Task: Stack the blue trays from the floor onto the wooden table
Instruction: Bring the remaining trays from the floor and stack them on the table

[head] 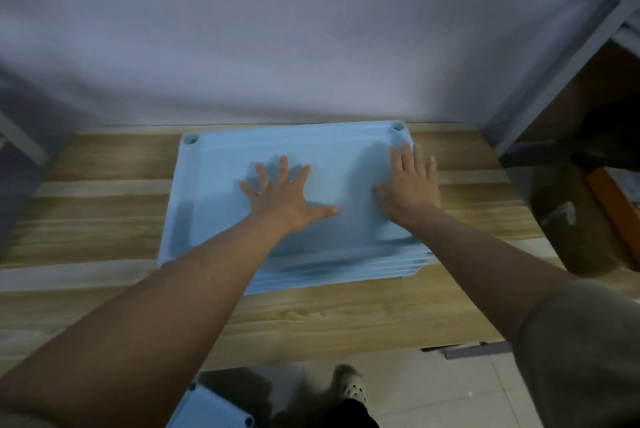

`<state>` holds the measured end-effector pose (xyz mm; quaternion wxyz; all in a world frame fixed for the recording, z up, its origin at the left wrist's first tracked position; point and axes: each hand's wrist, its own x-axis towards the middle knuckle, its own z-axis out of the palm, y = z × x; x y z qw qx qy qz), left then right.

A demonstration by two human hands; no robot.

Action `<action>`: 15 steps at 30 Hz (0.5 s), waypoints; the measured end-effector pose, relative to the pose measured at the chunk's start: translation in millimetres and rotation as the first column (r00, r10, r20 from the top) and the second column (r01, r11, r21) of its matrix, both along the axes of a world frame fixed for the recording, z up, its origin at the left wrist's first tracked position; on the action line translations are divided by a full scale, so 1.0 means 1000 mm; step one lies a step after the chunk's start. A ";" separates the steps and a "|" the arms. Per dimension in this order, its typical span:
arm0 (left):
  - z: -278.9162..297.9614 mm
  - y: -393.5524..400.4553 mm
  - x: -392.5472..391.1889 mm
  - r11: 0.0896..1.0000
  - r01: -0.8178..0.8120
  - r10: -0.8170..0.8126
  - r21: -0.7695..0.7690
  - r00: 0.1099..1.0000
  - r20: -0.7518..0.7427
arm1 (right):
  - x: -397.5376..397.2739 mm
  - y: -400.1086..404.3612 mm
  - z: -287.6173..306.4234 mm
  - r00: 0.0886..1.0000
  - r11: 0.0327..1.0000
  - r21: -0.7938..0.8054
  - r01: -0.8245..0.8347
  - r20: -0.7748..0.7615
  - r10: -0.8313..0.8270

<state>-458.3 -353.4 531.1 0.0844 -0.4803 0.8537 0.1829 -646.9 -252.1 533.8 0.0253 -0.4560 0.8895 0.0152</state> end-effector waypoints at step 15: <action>-0.014 0.005 -0.026 0.999 -0.029 0.032 -0.037 0.997 0.072 | -0.025 -0.001 -0.021 0.993 1.000 -0.016 0.011 0.122 -0.009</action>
